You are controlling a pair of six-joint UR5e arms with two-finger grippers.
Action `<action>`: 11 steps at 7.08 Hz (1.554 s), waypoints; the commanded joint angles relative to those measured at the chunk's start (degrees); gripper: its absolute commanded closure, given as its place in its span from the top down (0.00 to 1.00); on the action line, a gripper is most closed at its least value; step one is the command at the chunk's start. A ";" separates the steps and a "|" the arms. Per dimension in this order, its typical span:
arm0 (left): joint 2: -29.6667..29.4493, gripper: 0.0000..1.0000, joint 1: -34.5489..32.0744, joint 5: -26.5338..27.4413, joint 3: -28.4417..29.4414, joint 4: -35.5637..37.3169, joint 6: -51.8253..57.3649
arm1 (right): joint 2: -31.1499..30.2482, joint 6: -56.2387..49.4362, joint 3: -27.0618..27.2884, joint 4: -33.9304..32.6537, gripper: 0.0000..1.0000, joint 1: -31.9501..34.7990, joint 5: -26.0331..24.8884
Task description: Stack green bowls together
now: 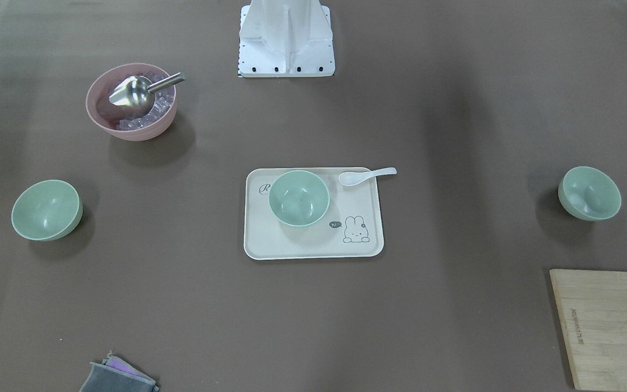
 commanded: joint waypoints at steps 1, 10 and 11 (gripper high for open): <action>-0.08 0.98 0.09 0.26 -0.21 -0.04 0.00 | 0.00 0.00 0.03 -0.02 1.00 0.00 0.00; -7.04 0.98 0.18 1.06 0.03 -18.88 -0.26 | 5.97 6.72 0.21 23.80 1.00 -3.32 2.99; -6.94 0.98 0.35 1.14 1.10 -23.03 -1.66 | 8.67 17.91 0.38 24.24 1.00 -7.86 2.73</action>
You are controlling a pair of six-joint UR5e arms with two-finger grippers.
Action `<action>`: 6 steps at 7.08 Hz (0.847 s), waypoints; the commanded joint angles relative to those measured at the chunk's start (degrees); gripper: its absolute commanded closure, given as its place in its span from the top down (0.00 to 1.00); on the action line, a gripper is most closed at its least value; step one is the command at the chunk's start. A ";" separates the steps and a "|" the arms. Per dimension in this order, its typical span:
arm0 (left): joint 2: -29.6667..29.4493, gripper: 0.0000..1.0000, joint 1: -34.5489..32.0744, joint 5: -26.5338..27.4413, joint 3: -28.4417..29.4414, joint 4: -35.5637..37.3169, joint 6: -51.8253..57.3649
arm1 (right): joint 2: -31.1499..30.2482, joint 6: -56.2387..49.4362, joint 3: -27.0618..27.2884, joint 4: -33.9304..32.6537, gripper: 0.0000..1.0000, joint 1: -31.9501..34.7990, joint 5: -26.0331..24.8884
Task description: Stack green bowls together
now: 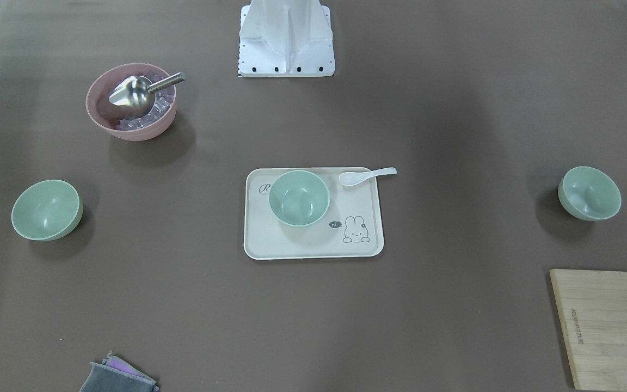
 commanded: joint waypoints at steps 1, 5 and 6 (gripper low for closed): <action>-0.51 0.98 1.81 0.32 4.14 -6.20 -2.56 | 5.56 17.30 0.20 0.49 1.00 -8.91 -1.94; -5.26 0.98 5.25 1.38 25.74 -15.15 -2.75 | 11.11 27.47 -5.12 0.48 1.00 -23.27 -18.74; -5.18 0.98 5.52 1.38 26.57 -15.17 -3.02 | 11.21 27.47 -6.55 0.66 1.00 -23.28 -20.66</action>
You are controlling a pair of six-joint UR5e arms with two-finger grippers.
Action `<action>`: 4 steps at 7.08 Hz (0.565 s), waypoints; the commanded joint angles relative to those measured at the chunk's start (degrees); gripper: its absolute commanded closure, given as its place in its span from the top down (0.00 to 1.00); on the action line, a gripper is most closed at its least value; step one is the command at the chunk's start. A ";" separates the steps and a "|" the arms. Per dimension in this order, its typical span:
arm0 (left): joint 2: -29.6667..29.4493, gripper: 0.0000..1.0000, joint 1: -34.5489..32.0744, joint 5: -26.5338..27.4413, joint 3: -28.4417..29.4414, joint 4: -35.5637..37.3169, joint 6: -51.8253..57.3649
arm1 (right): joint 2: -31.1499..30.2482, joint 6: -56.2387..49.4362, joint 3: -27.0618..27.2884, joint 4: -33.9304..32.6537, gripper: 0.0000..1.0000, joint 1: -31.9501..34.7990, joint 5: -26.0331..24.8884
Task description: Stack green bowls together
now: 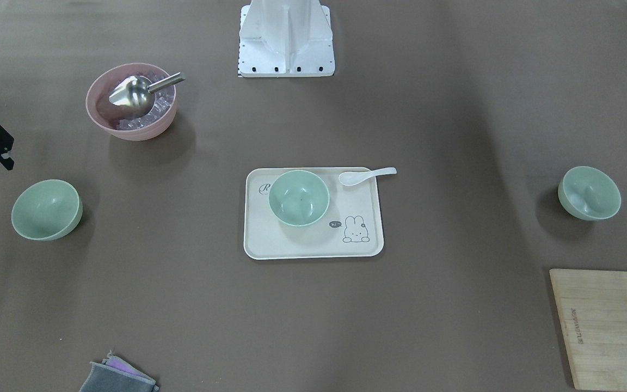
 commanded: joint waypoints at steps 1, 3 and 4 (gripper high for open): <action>-0.19 0.98 1.00 -0.02 3.87 -1.45 -1.19 | 0.83 0.32 -2.45 0.30 1.00 -0.88 -2.61; 0.25 0.98 4.58 -0.02 4.23 -2.67 -3.81 | 0.83 0.32 -2.19 0.47 1.00 -1.32 -2.53; 0.34 0.98 6.95 -0.02 5.88 -6.43 -6.36 | 0.83 0.32 -2.01 0.47 1.00 -1.41 -2.53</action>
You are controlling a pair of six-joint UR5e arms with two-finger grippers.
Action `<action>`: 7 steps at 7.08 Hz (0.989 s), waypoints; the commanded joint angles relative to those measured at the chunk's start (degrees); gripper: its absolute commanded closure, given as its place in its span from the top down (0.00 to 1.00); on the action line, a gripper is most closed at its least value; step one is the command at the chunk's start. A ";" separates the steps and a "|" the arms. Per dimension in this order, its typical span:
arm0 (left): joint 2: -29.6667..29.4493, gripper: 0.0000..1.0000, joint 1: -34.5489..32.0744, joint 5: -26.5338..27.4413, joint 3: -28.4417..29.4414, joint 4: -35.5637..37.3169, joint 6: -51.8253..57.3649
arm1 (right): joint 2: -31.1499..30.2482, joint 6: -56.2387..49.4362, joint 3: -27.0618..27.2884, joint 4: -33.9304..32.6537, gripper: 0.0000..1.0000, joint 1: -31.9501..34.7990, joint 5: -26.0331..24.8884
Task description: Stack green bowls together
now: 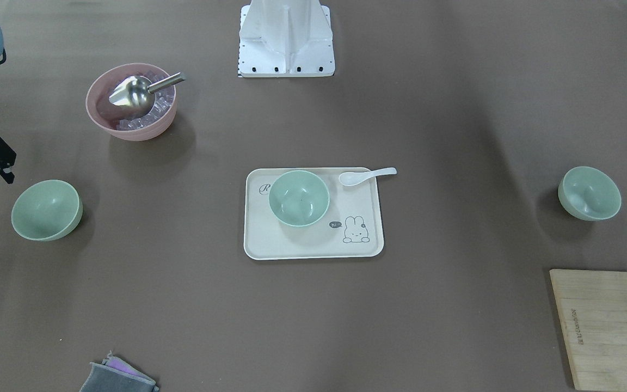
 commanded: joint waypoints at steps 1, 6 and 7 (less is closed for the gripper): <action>0.56 0.98 4.63 0.08 2.54 -7.08 -5.89 | -0.07 -0.02 0.07 0.83 1.00 -0.15 -0.01; 2.85 0.28 6.23 -0.35 2.82 -11.25 -7.51 | -0.15 -0.20 0.16 0.92 1.00 -0.15 0.08; 2.85 0.08 6.23 -0.53 2.65 -11.25 -7.42 | -0.15 -0.20 0.24 0.92 1.00 -0.15 0.08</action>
